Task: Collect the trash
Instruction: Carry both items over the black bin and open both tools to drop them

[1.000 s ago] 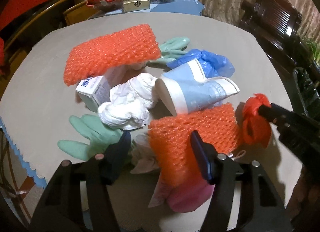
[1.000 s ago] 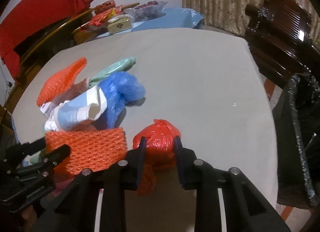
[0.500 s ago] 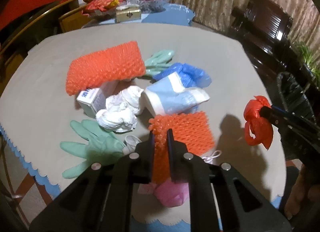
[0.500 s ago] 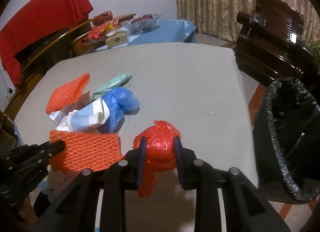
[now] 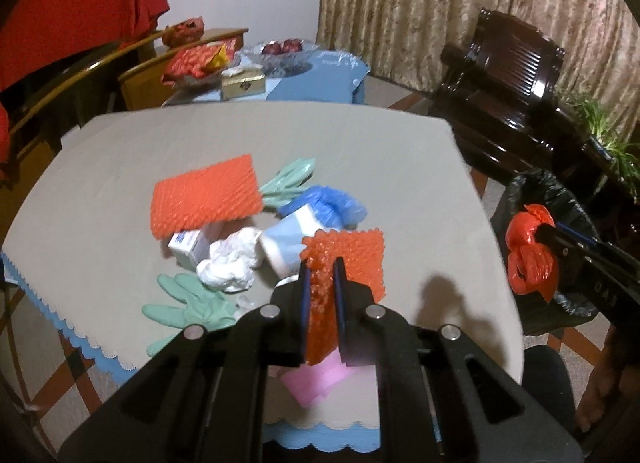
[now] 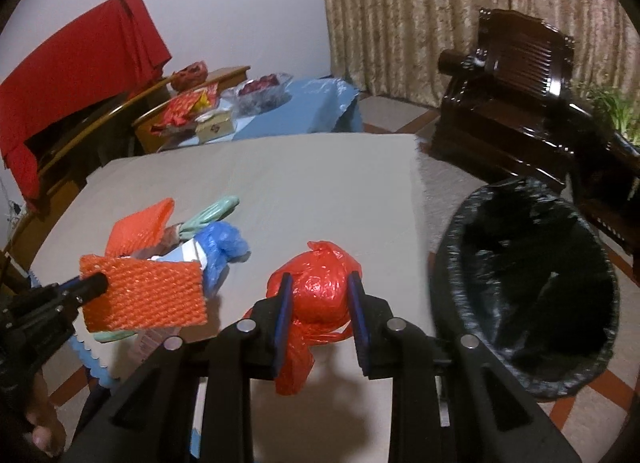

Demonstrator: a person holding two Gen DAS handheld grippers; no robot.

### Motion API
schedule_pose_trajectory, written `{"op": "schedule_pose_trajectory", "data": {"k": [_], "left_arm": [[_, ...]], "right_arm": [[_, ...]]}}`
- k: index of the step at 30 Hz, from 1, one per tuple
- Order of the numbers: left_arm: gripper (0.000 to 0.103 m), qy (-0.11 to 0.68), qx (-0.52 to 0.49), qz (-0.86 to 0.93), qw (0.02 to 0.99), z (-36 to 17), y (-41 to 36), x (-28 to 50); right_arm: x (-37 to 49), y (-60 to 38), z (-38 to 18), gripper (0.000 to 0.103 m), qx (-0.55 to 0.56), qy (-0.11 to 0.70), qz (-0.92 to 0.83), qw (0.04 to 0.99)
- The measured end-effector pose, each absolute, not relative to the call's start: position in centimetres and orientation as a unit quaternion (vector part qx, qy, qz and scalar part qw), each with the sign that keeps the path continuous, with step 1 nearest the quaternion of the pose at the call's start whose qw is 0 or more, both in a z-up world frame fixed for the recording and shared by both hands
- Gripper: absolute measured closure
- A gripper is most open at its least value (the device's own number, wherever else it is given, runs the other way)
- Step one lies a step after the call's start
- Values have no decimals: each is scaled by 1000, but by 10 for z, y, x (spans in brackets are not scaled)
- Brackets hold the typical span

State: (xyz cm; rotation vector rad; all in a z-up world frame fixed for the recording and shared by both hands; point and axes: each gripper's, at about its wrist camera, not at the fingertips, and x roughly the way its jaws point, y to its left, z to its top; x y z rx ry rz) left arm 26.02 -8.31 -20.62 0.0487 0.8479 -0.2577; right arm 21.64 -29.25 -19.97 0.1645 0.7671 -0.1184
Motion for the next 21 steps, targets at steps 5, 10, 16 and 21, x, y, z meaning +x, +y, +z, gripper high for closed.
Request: {"op": "schedule_pose_trajectory", "data": {"k": [5,10,16,21], "left_arm": [[93,401,29,-143,905,-191,-114,248],[93,393,36,-171,903,-180,-161,240],[93,382,35,-209,900,-169,-232,237],[93,379,27,-233,895,-168,-296,237]], "right_arm": [[194,-329,-187,76,96,365,-79,923],[173,-375,-175,76,93,353,-120,923],[158,-437,-170,76,106,344,-160,919],[159,-489,-182,76,99,349,-183,914]]}}
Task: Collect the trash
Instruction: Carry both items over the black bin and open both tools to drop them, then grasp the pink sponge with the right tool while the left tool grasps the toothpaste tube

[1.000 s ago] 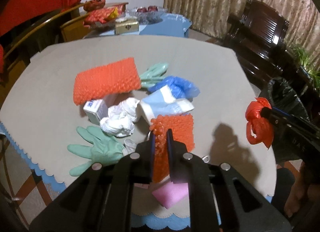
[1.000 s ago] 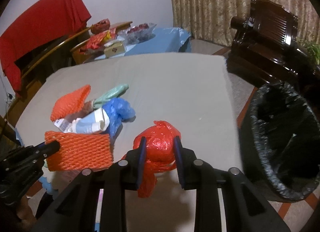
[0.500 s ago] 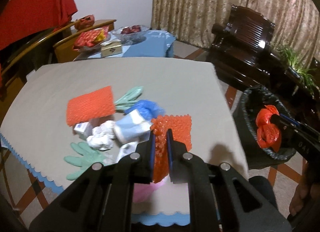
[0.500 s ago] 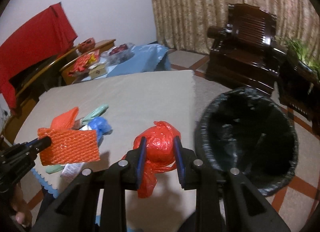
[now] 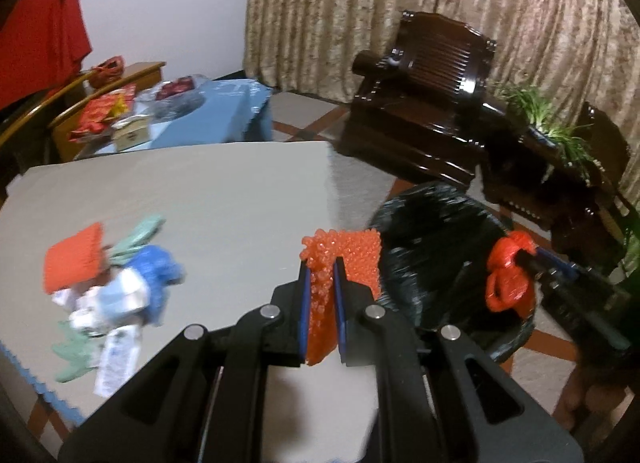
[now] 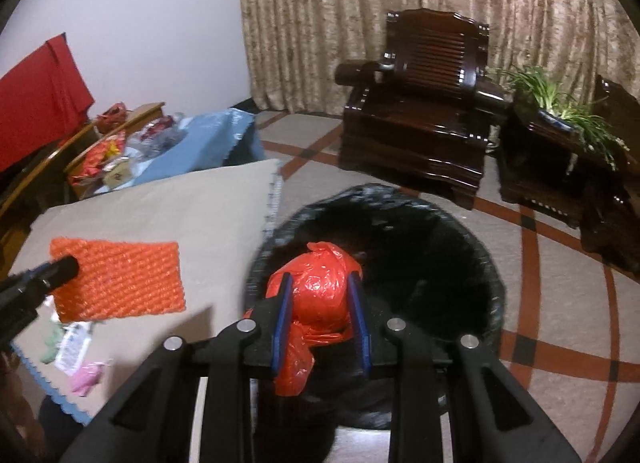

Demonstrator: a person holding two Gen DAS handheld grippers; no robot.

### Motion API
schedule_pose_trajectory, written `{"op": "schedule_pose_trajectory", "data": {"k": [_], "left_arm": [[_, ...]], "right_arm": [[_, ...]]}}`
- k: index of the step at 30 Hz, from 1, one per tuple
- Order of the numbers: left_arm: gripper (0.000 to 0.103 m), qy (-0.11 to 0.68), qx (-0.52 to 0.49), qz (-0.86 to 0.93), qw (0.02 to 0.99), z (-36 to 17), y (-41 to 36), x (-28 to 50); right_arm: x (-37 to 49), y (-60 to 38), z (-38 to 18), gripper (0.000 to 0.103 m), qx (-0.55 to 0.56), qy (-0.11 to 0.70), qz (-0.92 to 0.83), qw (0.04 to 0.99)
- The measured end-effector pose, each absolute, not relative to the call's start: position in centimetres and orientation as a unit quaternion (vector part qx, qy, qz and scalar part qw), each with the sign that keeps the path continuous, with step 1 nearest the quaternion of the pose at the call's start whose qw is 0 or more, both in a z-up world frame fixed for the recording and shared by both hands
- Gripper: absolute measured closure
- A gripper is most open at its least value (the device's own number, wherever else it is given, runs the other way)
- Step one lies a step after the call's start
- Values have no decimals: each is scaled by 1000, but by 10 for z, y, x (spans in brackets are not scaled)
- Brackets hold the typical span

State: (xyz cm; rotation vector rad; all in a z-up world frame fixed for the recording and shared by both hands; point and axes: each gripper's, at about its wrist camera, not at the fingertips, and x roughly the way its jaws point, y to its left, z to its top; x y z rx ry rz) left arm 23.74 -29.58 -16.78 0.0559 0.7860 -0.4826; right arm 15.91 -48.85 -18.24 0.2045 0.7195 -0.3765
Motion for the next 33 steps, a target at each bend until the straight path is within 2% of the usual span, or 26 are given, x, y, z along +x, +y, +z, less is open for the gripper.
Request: {"op": "schedule_pose_trajectory", "data": {"k": [6,7,8,10,11,14,22,33], "left_arm": [[93,381,36,-263,886,-179,-371,240],[89,383,37,-267,883,-185,-383,242],[86,389,41,-271,880,-192,-394,246],[63,402,50,-271,873,-209,-408,254],[60,404,54,-269,873,-216,-411,257],[54,412,61,-264,870,-227,-404,262],[40,404,78,-219,885,-221,-319,257],[30,398,60,-116,908,-208,-164,245]], "right_arm": [[166,-541,-202,76,104,361,-206,904],[171,-550,-208,75,106,367,-206,901],[175,-557,-213,70,107,374,-207,898],[180,-567,-224,60,109,384,-215,891],[180,-570,-227,53,109,386,-221,889],[171,-573,-234,52,120,390,-226,885],[144,-529,-225,52,136,389,-202,888],[153,-383,-210,52,126,391,-88,907]]}}
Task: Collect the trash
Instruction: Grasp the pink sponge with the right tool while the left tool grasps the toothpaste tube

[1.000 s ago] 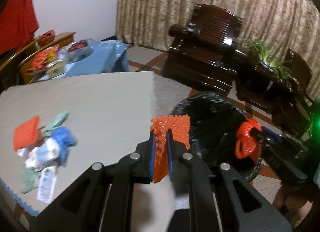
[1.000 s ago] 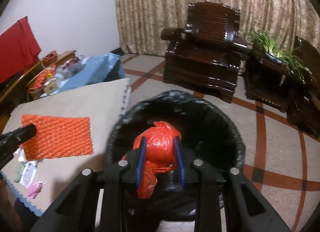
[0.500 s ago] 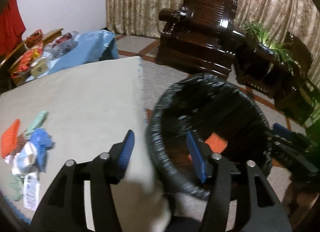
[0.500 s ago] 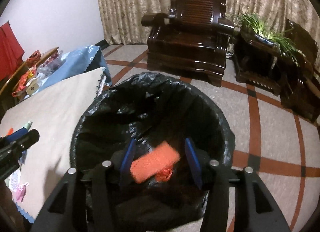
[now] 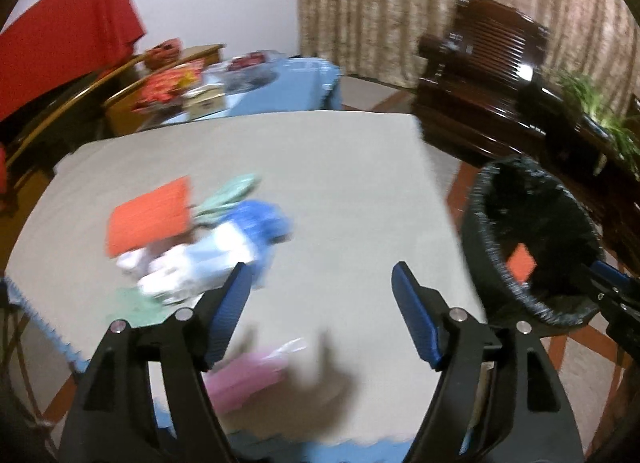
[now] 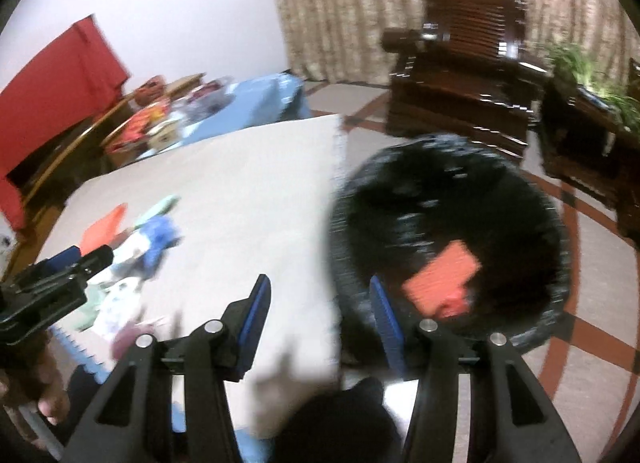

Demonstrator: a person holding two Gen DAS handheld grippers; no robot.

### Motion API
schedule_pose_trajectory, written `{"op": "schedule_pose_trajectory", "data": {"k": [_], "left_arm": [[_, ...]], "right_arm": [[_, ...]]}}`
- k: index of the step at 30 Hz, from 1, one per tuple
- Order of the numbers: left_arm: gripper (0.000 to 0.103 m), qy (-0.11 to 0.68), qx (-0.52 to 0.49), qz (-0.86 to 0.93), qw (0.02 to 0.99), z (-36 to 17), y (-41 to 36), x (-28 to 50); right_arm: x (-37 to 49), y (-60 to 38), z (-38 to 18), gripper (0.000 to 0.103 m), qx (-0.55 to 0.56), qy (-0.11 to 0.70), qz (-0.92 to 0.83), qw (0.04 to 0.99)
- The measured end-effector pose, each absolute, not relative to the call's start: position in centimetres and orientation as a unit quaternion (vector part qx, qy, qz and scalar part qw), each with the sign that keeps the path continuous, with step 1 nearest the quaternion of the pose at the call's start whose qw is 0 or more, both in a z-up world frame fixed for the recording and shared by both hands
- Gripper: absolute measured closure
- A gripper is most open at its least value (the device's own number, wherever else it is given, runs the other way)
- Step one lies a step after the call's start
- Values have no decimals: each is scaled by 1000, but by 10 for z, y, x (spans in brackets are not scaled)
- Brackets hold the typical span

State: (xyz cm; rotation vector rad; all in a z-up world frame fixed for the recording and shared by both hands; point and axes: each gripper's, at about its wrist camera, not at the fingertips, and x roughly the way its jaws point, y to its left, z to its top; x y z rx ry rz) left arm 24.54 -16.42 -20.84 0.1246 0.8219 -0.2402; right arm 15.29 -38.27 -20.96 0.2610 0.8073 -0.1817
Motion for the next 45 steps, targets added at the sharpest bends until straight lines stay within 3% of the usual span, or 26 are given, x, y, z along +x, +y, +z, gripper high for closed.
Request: {"op": "schedule_pose_trajectory", "data": {"k": [13,45], "left_arm": [[29,386,41,-34,921,-219,-23,225],[29,423,-23,-38,905,-279,27,239]], "right_arm": [[175,-244,-220,52,69,389,-11,918],[226,-145,-323,53,27,460,55,886]]}}
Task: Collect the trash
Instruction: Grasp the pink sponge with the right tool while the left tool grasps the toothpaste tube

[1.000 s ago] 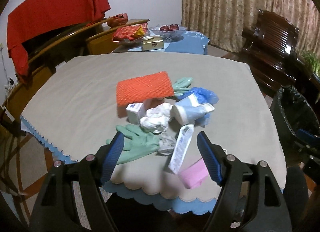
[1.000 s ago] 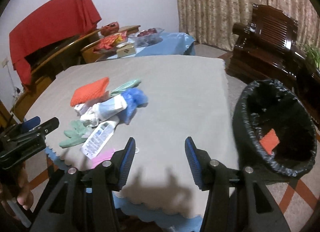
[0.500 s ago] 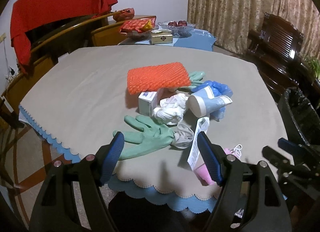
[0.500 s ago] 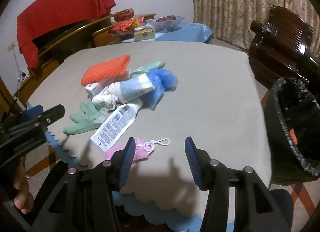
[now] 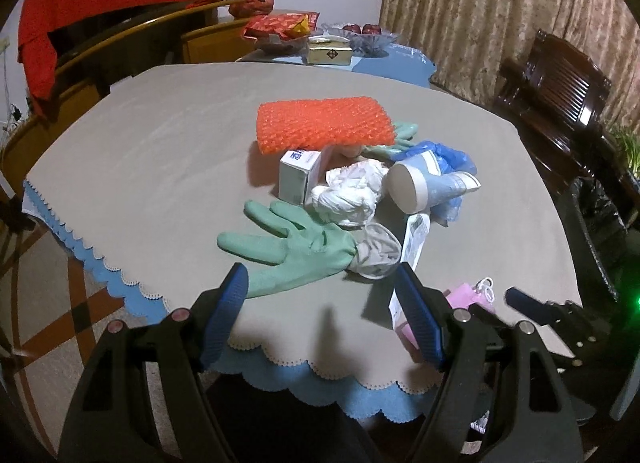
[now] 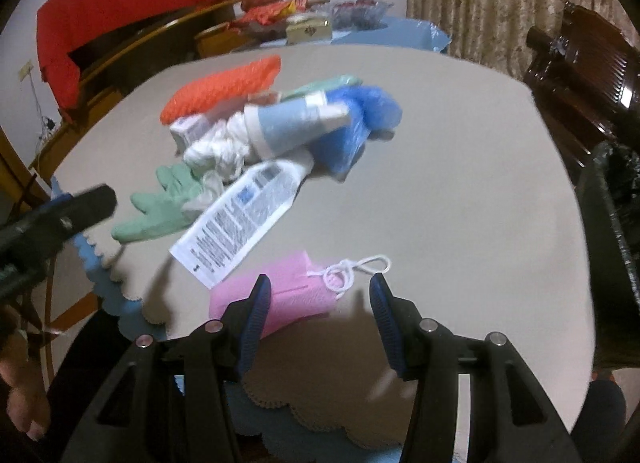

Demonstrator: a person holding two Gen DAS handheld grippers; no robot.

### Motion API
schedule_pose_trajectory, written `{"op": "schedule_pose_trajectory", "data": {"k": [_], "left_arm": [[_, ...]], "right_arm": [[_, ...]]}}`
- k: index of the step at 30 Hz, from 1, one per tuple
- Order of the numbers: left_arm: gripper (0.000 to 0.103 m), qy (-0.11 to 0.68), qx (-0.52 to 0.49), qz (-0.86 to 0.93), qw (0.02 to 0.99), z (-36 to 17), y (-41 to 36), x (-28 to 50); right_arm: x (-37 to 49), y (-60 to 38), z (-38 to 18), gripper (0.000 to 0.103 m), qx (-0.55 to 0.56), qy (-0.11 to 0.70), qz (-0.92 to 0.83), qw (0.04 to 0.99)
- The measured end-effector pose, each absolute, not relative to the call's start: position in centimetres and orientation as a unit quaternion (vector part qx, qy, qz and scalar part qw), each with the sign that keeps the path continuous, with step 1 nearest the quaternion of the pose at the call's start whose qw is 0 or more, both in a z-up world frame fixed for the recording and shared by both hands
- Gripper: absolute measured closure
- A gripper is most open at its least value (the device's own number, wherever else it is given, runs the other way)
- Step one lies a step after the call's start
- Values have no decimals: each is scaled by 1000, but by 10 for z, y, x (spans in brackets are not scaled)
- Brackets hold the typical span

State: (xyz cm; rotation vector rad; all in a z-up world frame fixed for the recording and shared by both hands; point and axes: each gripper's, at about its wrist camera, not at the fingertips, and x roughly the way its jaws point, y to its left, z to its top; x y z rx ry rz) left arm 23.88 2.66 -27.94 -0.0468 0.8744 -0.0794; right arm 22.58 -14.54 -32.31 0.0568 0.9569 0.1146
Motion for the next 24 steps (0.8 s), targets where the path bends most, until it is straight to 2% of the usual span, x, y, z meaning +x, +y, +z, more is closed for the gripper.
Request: {"op": "schedule_pose_trajectory", "data": {"k": [1,3,4,5,6,20,24], "left_arm": [[29,425,-22,-39,904,-281,27,239],[29,428,-21,-41,903,-283,26,240],[29,430,-20,-42,902,-284,25,241],[29,431,-19,-43,901,-285,25,242],[29,432,-18,-43,901,-285,24,242],[29,462,39,-93,881,-302,-17,257],[33,482,51,-105,868,-314,-28,264]], "right_arm": [[228,-145,-327,56,27,465,58,883],[231,-143,-334,74,25,476,67,877],[232,-142,-336,78,24,477,69,876],[232,-142,-336,87,23,478,70,875],[233,-142,-337,100,23,479,72,875],[239,-194,-306,101,81,437,37,895],[239,-209,-301,101,86,431,25,898]]}}
